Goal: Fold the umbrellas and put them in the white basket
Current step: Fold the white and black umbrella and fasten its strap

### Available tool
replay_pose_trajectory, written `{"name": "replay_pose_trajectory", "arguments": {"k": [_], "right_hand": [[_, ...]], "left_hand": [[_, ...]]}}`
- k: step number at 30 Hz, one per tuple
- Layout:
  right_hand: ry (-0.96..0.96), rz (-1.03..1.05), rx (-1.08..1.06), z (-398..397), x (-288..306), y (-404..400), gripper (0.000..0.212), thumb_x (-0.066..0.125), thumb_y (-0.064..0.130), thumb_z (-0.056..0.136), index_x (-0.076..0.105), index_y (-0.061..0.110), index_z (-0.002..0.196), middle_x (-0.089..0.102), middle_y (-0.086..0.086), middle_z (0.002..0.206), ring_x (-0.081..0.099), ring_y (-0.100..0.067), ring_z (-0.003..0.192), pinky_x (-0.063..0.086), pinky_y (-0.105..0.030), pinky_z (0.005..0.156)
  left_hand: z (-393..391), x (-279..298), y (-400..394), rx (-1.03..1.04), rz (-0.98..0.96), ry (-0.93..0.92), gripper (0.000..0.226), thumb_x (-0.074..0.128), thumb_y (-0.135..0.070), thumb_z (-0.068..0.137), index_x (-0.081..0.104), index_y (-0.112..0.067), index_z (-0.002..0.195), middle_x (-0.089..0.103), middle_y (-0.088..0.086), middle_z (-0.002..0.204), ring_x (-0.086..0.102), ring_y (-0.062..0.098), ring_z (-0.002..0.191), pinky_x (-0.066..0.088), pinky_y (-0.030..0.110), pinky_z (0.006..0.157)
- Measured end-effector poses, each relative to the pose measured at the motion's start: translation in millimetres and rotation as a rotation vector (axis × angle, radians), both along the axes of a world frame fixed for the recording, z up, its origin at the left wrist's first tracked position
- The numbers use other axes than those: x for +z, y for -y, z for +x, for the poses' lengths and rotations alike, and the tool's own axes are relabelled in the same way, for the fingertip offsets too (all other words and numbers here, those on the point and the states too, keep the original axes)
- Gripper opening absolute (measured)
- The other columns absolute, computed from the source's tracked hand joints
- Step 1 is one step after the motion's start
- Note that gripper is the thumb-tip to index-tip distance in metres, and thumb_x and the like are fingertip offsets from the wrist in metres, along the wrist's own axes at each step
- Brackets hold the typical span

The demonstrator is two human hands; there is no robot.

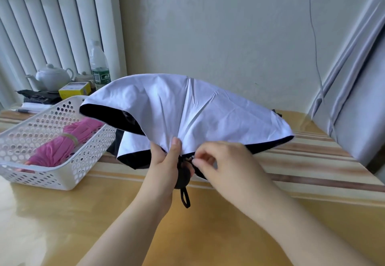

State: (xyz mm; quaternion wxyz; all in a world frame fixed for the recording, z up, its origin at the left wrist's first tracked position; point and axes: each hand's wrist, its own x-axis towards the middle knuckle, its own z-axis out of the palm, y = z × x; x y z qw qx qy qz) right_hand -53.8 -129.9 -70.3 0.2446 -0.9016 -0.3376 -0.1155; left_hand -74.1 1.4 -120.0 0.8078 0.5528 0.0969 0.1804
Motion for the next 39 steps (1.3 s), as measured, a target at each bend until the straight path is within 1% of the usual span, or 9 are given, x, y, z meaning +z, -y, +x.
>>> {"name": "replay_pose_trajectory", "arguments": {"k": [5,12,15,18,22,25,28,32,39], "right_hand": [[-0.182,0.131,0.003,-2,-2,-15,0.012,0.063,0.026,0.092,0.069,0.021,0.082,0.069,0.008,0.076,0.063,-0.008,0.07,0.051,-0.025,0.072],[-0.065,-0.045,0.113,-3,-2,-18,0.014,0.051,0.017,0.092,0.045,0.018,0.079,0.049,0.005,0.089,0.044,-0.009,0.08,0.035,-0.021,0.072],[-0.079,-0.105,0.174,-3,-3,-14,0.007,0.047,0.011,0.091,0.052,0.016,0.091,0.051,0.005,0.099,0.045,-0.008,0.093,0.035,-0.016,0.081],[-0.093,-0.177,0.234,-7,-9,-11,0.023,0.044,0.011,0.092,0.057,0.018,0.11,0.052,0.009,0.11,0.048,-0.006,0.1,0.04,-0.02,0.09],[-0.005,0.05,0.193,-9,-1,-5,0.017,0.05,0.018,0.092,0.065,0.023,0.099,0.057,0.013,0.091,0.049,-0.001,0.073,0.041,-0.015,0.069],[0.131,0.068,0.17,5,0,-4,0.029,0.049,0.021,0.094,0.066,0.025,0.117,0.054,0.011,0.111,0.046,0.0,0.098,0.038,-0.011,0.082],[-0.042,-0.11,0.166,13,-14,-9,0.038,0.043,0.031,0.101,0.048,0.042,0.137,0.034,0.013,0.133,0.037,-0.009,0.121,0.04,-0.025,0.099],[-0.106,-0.208,0.156,12,-21,-20,0.043,0.032,0.037,0.103,0.028,0.055,0.142,0.018,0.013,0.127,0.047,-0.014,0.108,0.049,-0.03,0.091],[-0.148,-0.123,0.137,35,-26,-40,0.039,0.034,0.033,0.103,0.043,0.046,0.139,0.024,0.012,0.113,0.055,-0.002,0.073,0.047,-0.013,0.072]], "left_hand": [[-3,-1,0,-0.042,-0.001,0.012,0.025,0.051,-0.036,0.096,0.046,-0.03,0.12,0.064,-0.003,0.123,0.064,0.013,0.109,0.052,0.042,0.094],[-5,-6,-2,-0.127,0.024,0.047,0.029,0.051,-0.035,0.095,0.042,-0.048,0.12,0.07,-0.023,0.102,0.067,-0.001,0.094,0.055,0.02,0.073],[-5,-10,-8,-0.154,0.019,0.019,0.03,0.053,-0.033,0.095,0.042,-0.045,0.121,0.072,-0.017,0.093,0.067,0.004,0.088,0.052,0.029,0.082],[-5,-12,-11,-0.163,-0.006,0.011,0.032,0.058,-0.028,0.093,0.045,-0.037,0.121,0.071,-0.009,0.11,0.067,0.008,0.1,0.052,0.033,0.09],[-6,-18,-11,-0.172,-0.024,0.007,0.037,0.062,-0.017,0.092,0.047,-0.025,0.125,0.069,0.015,0.106,0.068,0.023,0.085,0.054,0.033,0.071],[-8,-20,-10,-0.201,-0.091,0.027,0.048,0.069,-0.024,0.084,0.048,-0.027,0.127,0.06,0.016,0.092,0.054,0.02,0.064,0.049,0.029,0.06],[-9,-23,-11,-0.226,-0.085,0.039,0.05,0.067,-0.028,0.086,0.047,-0.021,0.132,0.058,0.006,0.082,0.051,0.017,0.062,0.048,0.026,0.06],[-11,-25,-11,-0.214,-0.007,0.017,0.029,0.058,-0.021,0.095,0.052,-0.025,0.123,0.057,0.013,0.08,0.053,0.021,0.064,0.052,0.035,0.065],[-12,-33,-13,-0.145,-0.016,-0.039,0.029,0.051,-0.032,0.096,0.044,-0.031,0.124,0.059,0.008,0.078,0.052,0.02,0.062,0.05,0.034,0.067]]}}
